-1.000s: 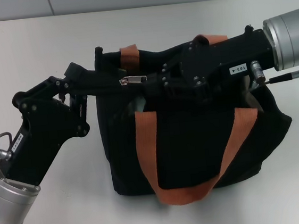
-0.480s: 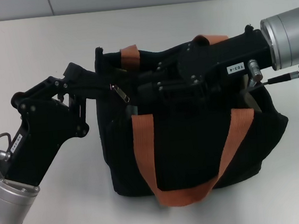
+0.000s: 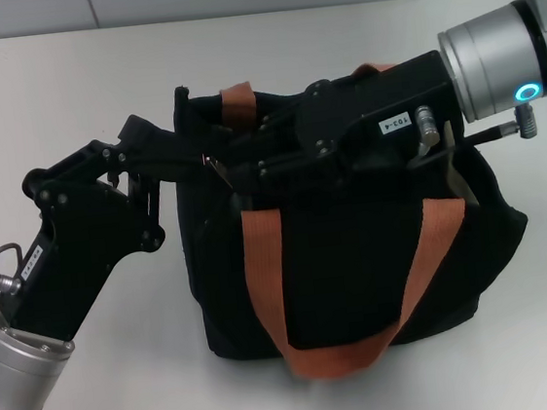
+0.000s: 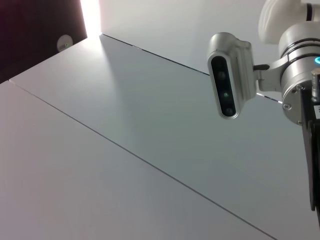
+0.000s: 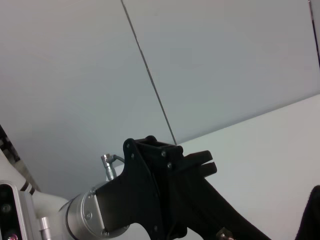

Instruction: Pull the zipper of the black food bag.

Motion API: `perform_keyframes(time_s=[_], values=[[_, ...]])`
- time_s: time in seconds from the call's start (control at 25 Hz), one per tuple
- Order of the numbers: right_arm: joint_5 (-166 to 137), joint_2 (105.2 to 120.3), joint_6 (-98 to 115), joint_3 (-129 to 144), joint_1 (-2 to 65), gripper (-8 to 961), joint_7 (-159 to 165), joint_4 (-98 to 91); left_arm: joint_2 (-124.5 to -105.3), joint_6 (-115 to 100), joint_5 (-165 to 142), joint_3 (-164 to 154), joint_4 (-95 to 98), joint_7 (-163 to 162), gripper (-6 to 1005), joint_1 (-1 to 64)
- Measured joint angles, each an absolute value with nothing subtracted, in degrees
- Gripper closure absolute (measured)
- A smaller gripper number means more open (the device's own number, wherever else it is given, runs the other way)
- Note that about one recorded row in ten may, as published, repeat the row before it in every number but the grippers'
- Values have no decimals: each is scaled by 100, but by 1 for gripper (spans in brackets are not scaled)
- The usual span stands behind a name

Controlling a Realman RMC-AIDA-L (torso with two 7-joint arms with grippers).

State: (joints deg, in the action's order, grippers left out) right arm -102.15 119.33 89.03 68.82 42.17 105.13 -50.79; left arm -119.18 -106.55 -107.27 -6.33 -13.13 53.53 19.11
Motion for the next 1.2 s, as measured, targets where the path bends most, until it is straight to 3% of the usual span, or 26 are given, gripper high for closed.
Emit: perform_keyframes(time_s=[0.08,0.24,0.72,1.2], values=[[-10211,11934,8875,6923,4255,461,10512,-5066,-11918,-10660,-10729,-636,-1315,5353,948,1913],[-10205,11936,8868,6926,4350,626,10513,-4998,-11918,-10667,-10732,-642,-1318,5353,947,1915],[-10219,11936,8868,6993,4520,876,10511,-4842,-11918,-10676,-10731,-666,-1316,5352,945,1920],[-10312,11928,8853,6957,4539,927,10452,-4961,-11918,-10688,-10731,-668,-1297,5352,943,1906]])
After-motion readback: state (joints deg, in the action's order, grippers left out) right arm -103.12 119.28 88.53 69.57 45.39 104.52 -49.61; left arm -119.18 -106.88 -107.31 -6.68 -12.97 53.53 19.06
